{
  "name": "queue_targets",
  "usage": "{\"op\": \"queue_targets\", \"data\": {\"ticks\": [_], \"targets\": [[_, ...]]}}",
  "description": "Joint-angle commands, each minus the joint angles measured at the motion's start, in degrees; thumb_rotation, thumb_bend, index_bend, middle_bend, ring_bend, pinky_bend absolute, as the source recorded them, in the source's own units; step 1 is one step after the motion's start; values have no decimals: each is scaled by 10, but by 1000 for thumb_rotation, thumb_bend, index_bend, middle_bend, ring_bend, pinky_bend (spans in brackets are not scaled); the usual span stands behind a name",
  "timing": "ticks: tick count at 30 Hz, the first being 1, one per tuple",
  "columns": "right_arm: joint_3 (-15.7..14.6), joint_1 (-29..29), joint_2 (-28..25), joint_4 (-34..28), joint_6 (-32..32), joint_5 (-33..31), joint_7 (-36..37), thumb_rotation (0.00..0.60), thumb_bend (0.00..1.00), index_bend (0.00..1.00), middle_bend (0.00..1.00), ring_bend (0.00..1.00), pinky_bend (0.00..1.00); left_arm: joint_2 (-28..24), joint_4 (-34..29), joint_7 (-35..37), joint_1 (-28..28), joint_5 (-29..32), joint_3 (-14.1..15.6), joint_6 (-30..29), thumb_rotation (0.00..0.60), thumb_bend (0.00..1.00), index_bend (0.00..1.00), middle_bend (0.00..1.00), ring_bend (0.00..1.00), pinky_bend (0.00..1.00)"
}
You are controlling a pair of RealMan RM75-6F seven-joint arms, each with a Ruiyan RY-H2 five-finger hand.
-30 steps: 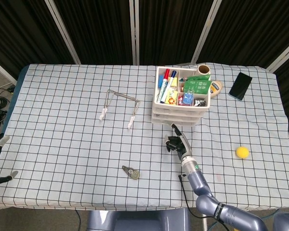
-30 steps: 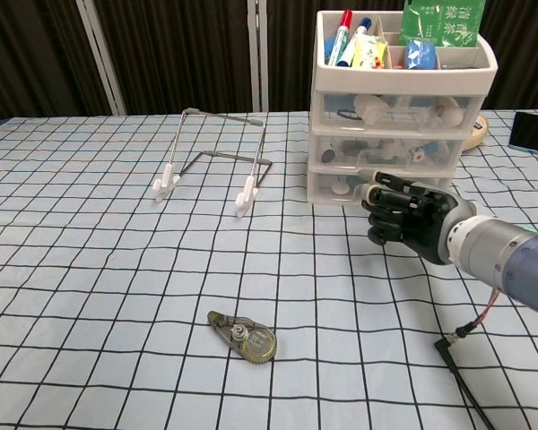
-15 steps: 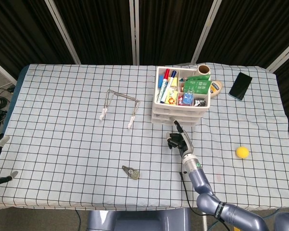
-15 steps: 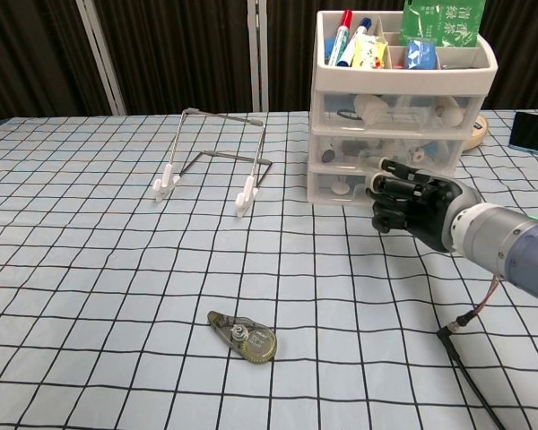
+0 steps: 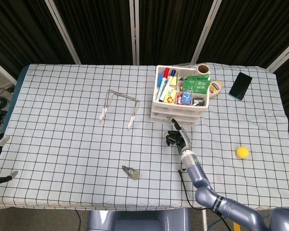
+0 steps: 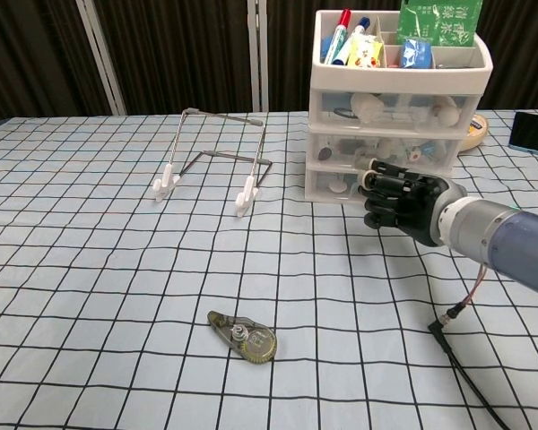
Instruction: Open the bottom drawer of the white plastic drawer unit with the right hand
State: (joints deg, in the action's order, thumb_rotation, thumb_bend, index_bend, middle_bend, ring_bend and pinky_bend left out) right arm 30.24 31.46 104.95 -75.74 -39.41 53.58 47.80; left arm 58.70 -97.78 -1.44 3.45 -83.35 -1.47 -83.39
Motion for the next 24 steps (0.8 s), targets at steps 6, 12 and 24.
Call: {"op": "queue_targets", "data": {"ticks": [6, 12, 24], "targets": [[1, 3, 2, 0, 9, 8, 9, 600, 506, 189, 900, 931, 805, -1, 1, 3, 2, 3, -1, 4, 600, 82, 0, 0, 0, 0], [-4, -1, 2, -4, 11, 15, 15, 600, 506, 196, 900, 931, 805, -2, 0, 2, 1, 1, 0, 3, 600, 82, 0, 0, 0, 0], [-19, -18, -9, -36, 10, 39, 27, 600, 506, 199, 900, 931, 805, -3, -3, -1, -1, -2, 3, 1, 600, 83, 0, 0, 0, 0]]}}
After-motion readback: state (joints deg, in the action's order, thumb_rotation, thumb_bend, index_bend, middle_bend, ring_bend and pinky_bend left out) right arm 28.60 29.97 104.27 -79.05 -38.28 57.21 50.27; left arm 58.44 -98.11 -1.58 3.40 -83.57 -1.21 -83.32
